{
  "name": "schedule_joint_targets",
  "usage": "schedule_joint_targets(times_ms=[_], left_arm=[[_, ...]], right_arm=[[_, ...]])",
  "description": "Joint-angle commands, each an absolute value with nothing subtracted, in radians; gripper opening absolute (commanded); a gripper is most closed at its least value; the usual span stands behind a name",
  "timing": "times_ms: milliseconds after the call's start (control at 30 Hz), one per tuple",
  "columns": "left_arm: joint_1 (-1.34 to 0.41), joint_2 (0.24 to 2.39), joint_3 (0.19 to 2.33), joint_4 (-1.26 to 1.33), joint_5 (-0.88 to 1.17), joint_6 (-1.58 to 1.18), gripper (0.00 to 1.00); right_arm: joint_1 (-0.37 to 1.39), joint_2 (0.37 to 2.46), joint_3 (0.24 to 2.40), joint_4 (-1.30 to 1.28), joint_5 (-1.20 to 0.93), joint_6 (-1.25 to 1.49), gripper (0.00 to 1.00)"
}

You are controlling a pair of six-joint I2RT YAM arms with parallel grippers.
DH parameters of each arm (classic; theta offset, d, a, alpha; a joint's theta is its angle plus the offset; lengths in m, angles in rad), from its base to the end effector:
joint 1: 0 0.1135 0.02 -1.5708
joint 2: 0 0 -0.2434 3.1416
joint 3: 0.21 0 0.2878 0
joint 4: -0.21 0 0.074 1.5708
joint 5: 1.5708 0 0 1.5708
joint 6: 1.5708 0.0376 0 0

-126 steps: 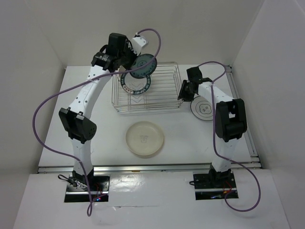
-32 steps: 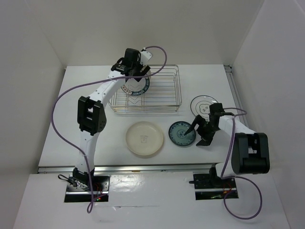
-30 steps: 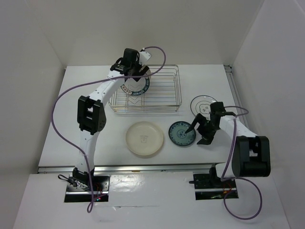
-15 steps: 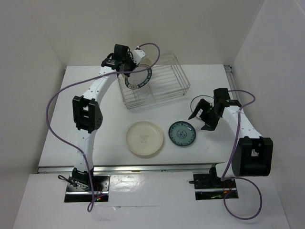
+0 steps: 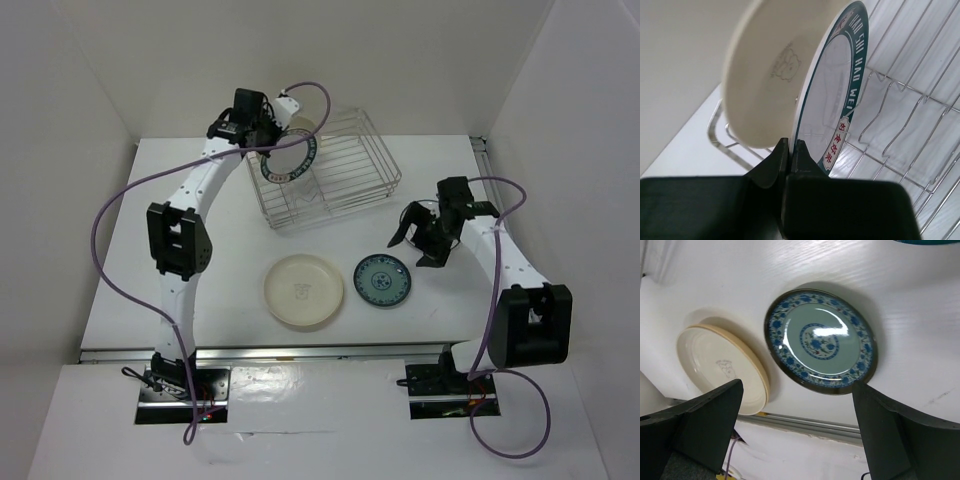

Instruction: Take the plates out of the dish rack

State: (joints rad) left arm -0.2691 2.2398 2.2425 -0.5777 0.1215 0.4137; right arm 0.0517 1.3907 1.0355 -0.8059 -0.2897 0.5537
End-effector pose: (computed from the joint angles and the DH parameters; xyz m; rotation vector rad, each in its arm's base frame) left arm 0.5248 -0.1495 0.3046 0.7832 1.9930 -0.0458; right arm 0.3040 0.0265 0.2104 0.6096 2.7171 0.5599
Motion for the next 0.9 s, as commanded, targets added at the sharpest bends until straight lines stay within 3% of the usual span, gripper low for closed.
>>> schedule_joint_targets(times_ms=[0, 233, 533, 767, 867], left_arm=[[-0.275, 2.079, 2.267, -0.574, 0.245, 0.318, 0.00], [-0.275, 1.996, 2.348, -0.606, 0.339, 0.184, 0.00], [-0.265, 1.977, 2.267, -0.796, 0.751, 0.005, 0.00], [-0.265, 2.060, 2.244, -0.893, 0.946, -0.017, 0.00], [-0.265, 2.071, 2.224, -0.904, 0.998, -0.017, 0.00]], right_arm=[[0.101, 1.375, 1.114, -0.801, -0.299, 0.512, 0.97], [0.216, 1.329, 1.154, -0.631, -0.360, 0.456, 0.97], [0.225, 1.235, 1.120, -0.232, -0.535, 0.515, 0.98], [0.225, 1.262, 1.098, -0.135, -0.554, 0.557, 0.98], [0.225, 1.302, 1.069, -0.072, -0.607, 0.589, 0.92]])
